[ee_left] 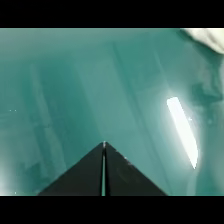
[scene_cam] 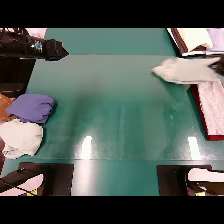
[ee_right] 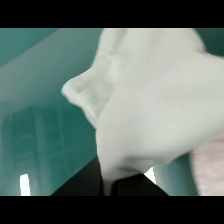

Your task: Fold the shirts.

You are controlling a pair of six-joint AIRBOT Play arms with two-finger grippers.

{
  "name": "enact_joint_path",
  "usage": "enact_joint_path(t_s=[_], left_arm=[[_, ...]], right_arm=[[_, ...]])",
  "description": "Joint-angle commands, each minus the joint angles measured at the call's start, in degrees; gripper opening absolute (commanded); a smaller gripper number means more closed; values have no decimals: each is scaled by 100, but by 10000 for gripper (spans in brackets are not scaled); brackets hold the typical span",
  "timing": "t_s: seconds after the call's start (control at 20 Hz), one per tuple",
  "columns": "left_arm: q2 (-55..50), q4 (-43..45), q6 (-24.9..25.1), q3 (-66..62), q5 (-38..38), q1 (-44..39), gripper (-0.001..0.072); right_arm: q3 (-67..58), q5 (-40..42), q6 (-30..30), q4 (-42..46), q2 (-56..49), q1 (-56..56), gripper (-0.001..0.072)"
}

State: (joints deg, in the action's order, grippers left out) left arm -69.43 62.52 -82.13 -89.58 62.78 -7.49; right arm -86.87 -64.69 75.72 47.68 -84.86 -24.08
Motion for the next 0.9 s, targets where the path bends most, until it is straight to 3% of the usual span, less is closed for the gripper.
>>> enact_joint_path(t_s=[0.0, 0.3, 0.7, 0.85], left_arm=[[-4, -2, -39, 0, -81, -4, 25], [-4, -127, -39, 0, -55, -4, 24], [-4, -129, -39, 0, 20, -4, 25], [-4, -129, -37, 0, 146, -4, 25]], right_arm=[[42, 166, 0, -9, 146, -811, 14], [-739, 614, 13, -17, 146, -855, 14], [-2304, -555, 52, 74, 157, -863, 14], [-2295, -933, 350, 822, 310, -885, 14]])
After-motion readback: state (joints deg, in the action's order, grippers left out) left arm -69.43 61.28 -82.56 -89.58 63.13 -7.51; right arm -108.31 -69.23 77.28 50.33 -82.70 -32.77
